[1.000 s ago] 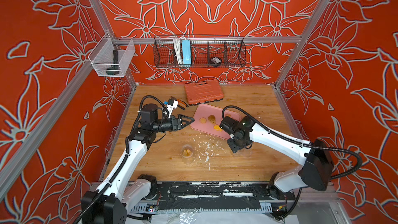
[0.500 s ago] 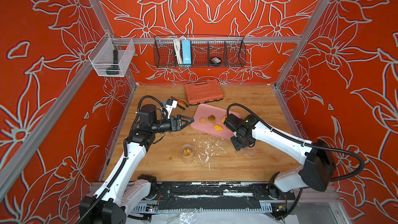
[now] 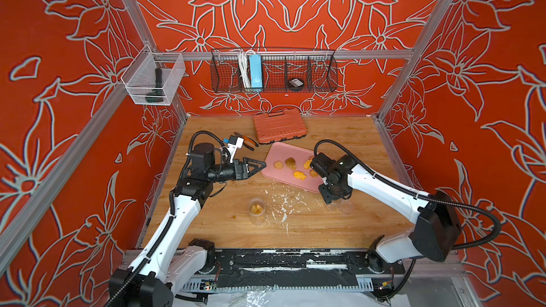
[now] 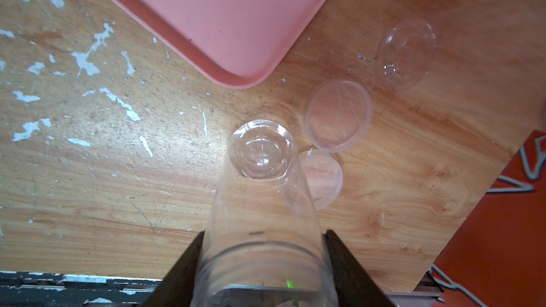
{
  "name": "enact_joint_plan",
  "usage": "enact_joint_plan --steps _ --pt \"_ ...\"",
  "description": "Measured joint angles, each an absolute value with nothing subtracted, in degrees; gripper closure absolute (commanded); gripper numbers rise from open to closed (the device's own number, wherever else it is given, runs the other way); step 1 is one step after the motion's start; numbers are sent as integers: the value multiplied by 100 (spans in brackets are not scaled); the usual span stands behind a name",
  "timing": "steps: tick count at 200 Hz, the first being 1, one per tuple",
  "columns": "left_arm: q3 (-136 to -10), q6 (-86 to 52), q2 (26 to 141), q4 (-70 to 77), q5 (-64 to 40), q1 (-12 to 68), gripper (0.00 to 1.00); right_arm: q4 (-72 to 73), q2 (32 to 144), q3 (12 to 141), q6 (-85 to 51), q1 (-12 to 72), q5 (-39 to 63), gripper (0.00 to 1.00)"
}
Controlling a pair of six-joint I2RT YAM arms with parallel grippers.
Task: Pour the cookies out of the jar
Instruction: Place the jar at the center of the board.
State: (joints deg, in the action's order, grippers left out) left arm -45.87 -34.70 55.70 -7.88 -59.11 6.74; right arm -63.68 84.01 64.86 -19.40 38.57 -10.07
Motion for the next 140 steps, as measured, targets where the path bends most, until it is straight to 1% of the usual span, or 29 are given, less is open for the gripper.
enact_joint_plan --steps 16,67,140 --pt "-4587 -3465 5570 -788 -5911 674 8 -6357 8412 6486 -1920 3835 -1007 38" --pt "-4587 -3452 5570 -788 -5909 674 8 -6320 8433 6486 -1874 3822 -1007 23" --pt "-4587 -3454 5570 -788 -5909 674 8 -6318 8453 6486 -1848 3822 -1007 13"
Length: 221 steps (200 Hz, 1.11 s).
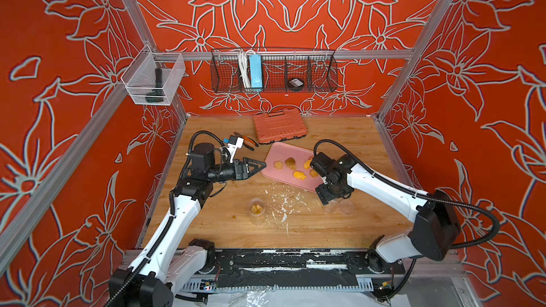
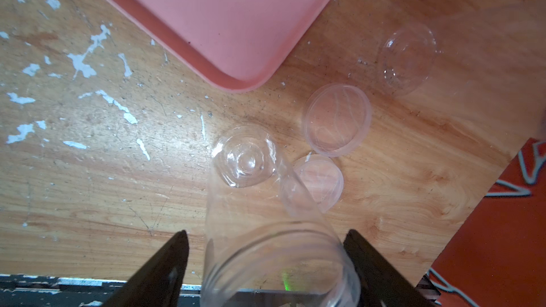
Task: Pour the cookies out of the jar
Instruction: Place the jar at the center of the board.
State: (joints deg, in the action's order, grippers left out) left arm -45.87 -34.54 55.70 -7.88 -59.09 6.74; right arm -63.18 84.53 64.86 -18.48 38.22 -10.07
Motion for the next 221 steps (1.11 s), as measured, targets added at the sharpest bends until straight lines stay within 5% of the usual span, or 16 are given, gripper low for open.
enact_joint_plan --steps 40,221 --pt "-4587 -3454 5570 -788 -5909 674 8 -6320 8451 6486 -1865 3822 -1011 1" --pt "-4519 -3498 5408 -694 -5826 668 7 -6320 6834 7408 -1721 3704 -705 1"
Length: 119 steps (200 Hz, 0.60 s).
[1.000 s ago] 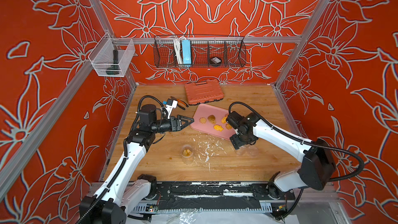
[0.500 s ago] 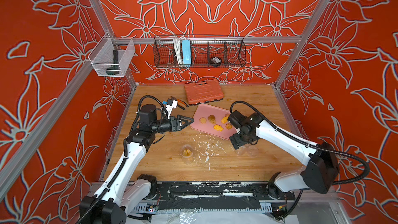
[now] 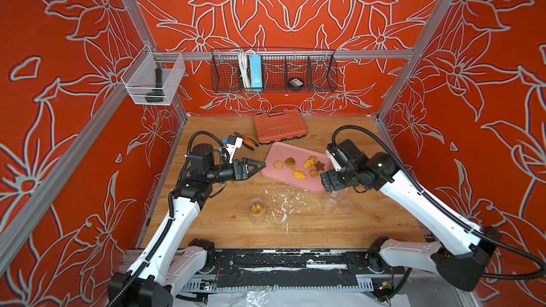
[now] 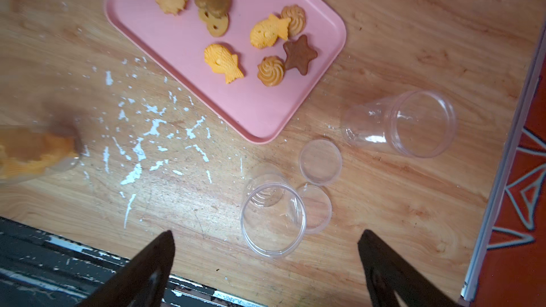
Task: Pour the cookies out of the jar
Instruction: Place the jar at the center of the board, then pick up the jar from the center of the board.
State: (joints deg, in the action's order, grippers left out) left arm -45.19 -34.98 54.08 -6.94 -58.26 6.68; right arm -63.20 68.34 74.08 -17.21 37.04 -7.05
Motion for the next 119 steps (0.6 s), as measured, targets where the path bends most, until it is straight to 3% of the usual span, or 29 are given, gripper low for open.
enact_joint_plan --steps 38,119 --pt "-4512 -3535 5262 -681 -5704 635 2 -6014 6276 7411 -1715 3610 89 1" --pt "-3935 -3800 4574 -491 -5417 633 2 -4888 6014 7089 -2128 3599 2552 1"
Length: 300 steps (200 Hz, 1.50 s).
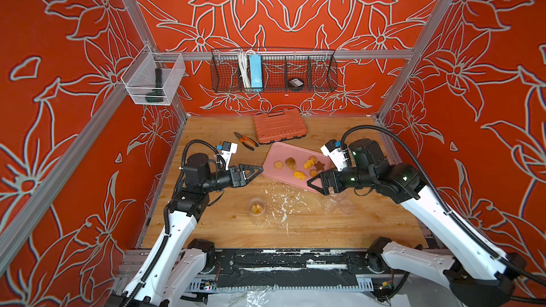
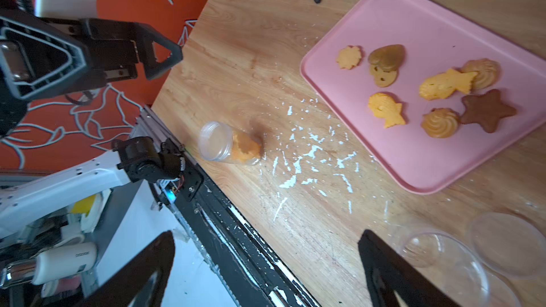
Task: Pour the cookies out of the jar
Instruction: Pick up the jar from the center of the board.
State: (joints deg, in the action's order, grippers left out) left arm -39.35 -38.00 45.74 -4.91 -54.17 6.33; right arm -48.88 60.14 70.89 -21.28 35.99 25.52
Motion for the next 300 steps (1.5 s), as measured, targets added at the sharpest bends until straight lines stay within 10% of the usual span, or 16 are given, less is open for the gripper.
enact_joint_plan --steps 171,300 --pt "-4250 -3210 3968 -2698 -1758 631 2 -3997 6285 6375 -2582 3909 3395 1" --pt "-4268 -3044 3839 -3100 -1037 631 2 -3916 7863 7120 -2609 5264 2945 1"
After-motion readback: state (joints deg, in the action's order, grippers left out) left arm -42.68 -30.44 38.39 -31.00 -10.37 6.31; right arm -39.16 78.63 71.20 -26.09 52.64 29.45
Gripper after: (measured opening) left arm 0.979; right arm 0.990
